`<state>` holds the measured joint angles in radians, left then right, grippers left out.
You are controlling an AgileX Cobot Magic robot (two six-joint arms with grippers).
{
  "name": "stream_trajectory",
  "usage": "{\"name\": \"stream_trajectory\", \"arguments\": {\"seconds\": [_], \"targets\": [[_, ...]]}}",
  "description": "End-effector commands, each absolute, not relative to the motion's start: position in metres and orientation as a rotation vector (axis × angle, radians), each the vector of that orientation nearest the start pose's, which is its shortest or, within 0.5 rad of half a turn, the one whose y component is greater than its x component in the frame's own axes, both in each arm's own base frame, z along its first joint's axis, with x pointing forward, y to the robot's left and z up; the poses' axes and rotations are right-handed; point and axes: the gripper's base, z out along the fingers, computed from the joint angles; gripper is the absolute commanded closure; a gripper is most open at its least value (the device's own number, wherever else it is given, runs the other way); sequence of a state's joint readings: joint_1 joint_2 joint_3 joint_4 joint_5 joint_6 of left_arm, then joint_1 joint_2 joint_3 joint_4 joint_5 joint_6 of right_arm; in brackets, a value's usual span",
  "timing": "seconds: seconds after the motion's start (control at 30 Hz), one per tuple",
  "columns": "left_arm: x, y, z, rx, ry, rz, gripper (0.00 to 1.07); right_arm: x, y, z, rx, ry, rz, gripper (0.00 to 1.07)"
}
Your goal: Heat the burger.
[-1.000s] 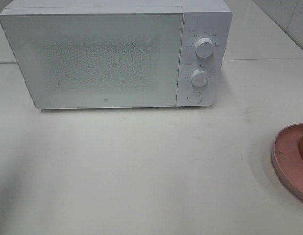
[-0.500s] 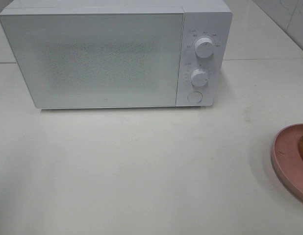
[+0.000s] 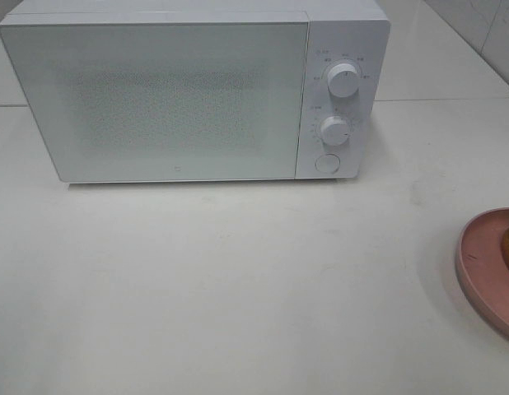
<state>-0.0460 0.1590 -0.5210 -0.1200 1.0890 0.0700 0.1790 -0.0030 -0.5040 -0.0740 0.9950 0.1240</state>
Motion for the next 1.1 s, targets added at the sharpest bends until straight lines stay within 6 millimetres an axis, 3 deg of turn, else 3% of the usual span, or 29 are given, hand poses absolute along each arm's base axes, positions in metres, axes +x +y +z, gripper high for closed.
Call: {"name": "stream_trajectory", "arguments": {"seconds": [0.03,0.33,1.1], "targets": [[0.007,-0.01,0.281,0.115,2.129,-0.13,0.07,-0.007,-0.007,0.283,-0.052,1.941,0.107,0.34],[-0.013,-0.009,0.281,0.118,2.003,-0.124,0.07,-0.007,-0.007,0.283,-0.052,1.941,0.107,0.34],[-0.012,-0.009,0.281,0.117,2.008,-0.125,0.07,-0.007,-0.007,0.283,-0.052,1.946,0.107,0.34]]}}
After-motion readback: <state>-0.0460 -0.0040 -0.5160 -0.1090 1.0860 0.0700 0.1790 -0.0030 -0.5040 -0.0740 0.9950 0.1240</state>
